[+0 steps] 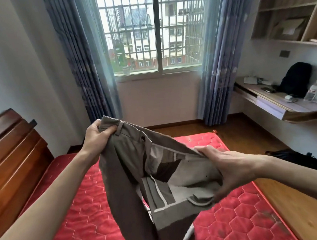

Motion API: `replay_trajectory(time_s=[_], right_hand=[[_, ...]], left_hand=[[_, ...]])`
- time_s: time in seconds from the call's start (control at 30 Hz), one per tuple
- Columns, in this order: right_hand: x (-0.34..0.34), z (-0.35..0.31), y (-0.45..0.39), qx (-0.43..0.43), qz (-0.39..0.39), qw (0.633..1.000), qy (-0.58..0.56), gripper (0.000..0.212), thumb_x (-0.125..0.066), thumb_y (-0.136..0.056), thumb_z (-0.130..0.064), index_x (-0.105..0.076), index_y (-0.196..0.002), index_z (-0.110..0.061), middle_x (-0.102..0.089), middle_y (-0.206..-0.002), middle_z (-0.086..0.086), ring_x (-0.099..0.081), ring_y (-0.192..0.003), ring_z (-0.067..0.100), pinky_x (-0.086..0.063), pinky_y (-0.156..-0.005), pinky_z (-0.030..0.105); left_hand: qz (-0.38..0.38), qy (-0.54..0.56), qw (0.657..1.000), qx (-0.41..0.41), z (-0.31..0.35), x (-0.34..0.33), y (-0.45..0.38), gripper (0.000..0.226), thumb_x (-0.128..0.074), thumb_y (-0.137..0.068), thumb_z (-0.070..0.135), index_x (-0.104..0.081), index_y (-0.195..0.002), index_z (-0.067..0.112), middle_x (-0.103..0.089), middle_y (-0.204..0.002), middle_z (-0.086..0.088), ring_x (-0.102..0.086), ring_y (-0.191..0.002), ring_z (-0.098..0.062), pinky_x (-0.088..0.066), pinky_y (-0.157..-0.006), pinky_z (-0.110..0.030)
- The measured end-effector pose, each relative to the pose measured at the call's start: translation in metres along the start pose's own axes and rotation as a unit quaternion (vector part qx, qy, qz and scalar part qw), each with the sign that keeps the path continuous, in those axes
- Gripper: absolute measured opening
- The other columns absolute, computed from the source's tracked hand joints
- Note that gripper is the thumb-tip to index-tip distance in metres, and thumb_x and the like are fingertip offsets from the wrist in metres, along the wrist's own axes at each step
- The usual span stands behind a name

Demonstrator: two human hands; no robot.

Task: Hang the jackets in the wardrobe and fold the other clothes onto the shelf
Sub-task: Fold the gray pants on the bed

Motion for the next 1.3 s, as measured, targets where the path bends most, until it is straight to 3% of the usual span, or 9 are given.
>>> replay_trajectory(time_s=[0.2, 0.3, 0.43, 0.53, 0.67, 0.87, 1.0, 1.2, 1.3], right_hand=[[-0.029, -0.012, -0.005, 0.047, 0.030, 0.967, 0.250, 0.150, -0.087, -0.066, -0.053, 0.035, -0.154, -0.039, -0.026, -0.122, -0.005, -0.046, -0.101, 0.017, -0.052, -0.076, 0.035], [-0.029, -0.015, -0.010, 0.120, 0.165, 0.937, 0.285, 0.111, -0.071, -0.085, -0.036, 0.007, -0.163, -0.025, -0.039, -0.121, -0.004, -0.055, -0.095, 0.016, -0.050, -0.059, 0.029], [-0.008, -0.006, -0.015, 0.194, 0.162, 0.954, 0.158, 0.042, -0.040, -0.110, -0.038, -0.037, -0.151, -0.033, -0.057, -0.126, -0.017, -0.057, -0.106, 0.007, -0.052, -0.078, 0.027], [0.008, 0.019, -0.031, 0.146, 0.130, 0.969, -0.149, 0.022, -0.051, -0.110, -0.018, -0.060, -0.125, -0.029, -0.065, -0.104, -0.022, -0.062, -0.091, -0.002, -0.049, -0.077, 0.020], [-0.007, 0.067, -0.061, -0.093, 0.020, 0.802, -0.590, 0.034, -0.050, -0.102, 0.003, -0.065, -0.131, -0.002, -0.064, -0.106, 0.017, -0.062, -0.082, 0.021, -0.057, -0.061, 0.029], [0.020, 0.066, -0.064, -0.116, 0.209, 0.862, -0.447, 0.017, -0.081, -0.081, -0.027, -0.079, -0.092, -0.015, -0.077, -0.088, 0.012, -0.070, -0.081, 0.020, -0.055, -0.077, 0.037], [0.023, 0.055, -0.062, -0.048, 0.051, 0.843, -0.533, 0.021, -0.082, -0.085, -0.025, -0.080, -0.097, -0.007, -0.077, -0.097, 0.016, -0.074, -0.083, 0.019, -0.059, -0.072, 0.028], [0.007, 0.081, -0.097, -0.197, 0.156, 0.861, -0.442, 0.014, -0.083, -0.087, -0.017, -0.081, -0.086, -0.004, -0.078, -0.085, 0.012, -0.069, -0.065, 0.011, -0.055, -0.059, 0.022], [-0.008, 0.084, -0.101, -0.234, 0.162, 0.854, -0.435, 0.020, -0.083, -0.086, -0.015, -0.080, -0.092, 0.003, -0.079, -0.088, 0.018, -0.071, -0.067, 0.015, -0.056, -0.060, 0.023]], left_hand=[[0.018, -0.017, 1.000, 0.012, -0.010, 0.005, 0.007, 0.019, -0.078, -0.091, 0.013, -0.064, -0.101, 0.006, -0.068, -0.088, -0.004, -0.062, -0.070, -0.004, -0.053, -0.061, -0.014], [0.034, -0.012, 0.999, 0.016, -0.013, 0.012, 0.009, 0.017, -0.078, -0.091, 0.012, -0.063, -0.097, 0.006, -0.069, -0.088, -0.005, -0.063, -0.073, -0.007, -0.053, -0.060, -0.015], [0.027, 0.000, 0.999, 0.028, -0.019, 0.024, 0.011, 0.031, -0.079, -0.092, 0.015, -0.065, -0.113, -0.003, -0.073, -0.101, -0.011, -0.067, -0.087, -0.014, -0.055, -0.071, -0.020], [0.000, 0.017, 0.999, 0.036, -0.018, 0.029, 0.014, 0.021, -0.076, -0.094, 0.016, -0.073, -0.111, 0.004, -0.079, -0.105, -0.008, -0.073, -0.087, -0.011, -0.057, -0.071, -0.017], [-0.053, 0.058, 0.993, 0.091, -0.023, 0.025, 0.020, 0.018, -0.074, -0.094, 0.013, -0.078, -0.108, 0.002, -0.079, -0.106, -0.016, -0.076, -0.088, -0.015, -0.061, -0.072, -0.021], [-0.086, 0.045, 0.988, 0.123, -0.034, 0.024, 0.036, 0.007, -0.078, -0.087, 0.016, -0.085, -0.086, 0.014, -0.080, -0.100, -0.016, -0.077, -0.082, -0.015, -0.060, -0.068, -0.021], [-0.193, 0.099, 0.953, 0.213, -0.038, 0.021, 0.043, 0.020, -0.077, -0.080, 0.022, -0.085, -0.093, 0.011, -0.079, -0.103, -0.016, -0.077, -0.087, -0.020, -0.063, -0.073, -0.026], [-0.042, 0.043, 0.963, 0.263, -0.089, 0.010, 0.036, 0.022, -0.084, -0.084, 0.012, -0.077, -0.101, -0.001, -0.077, -0.106, -0.024, -0.075, -0.081, -0.026, -0.062, -0.079, -0.038], [-0.012, 0.020, 0.967, 0.255, -0.097, 0.003, 0.044, 0.007, -0.080, -0.088, 0.009, -0.076, -0.089, 0.004, -0.077, -0.092, -0.018, -0.073, -0.063, -0.018, -0.059, -0.060, -0.028]])
Point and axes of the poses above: each hand's wrist, its own y-axis away from the middle knuckle, its own x-axis out of the back of the hand, z = x × y, the point moved 6 cm from there along -y, towards the middle knuckle
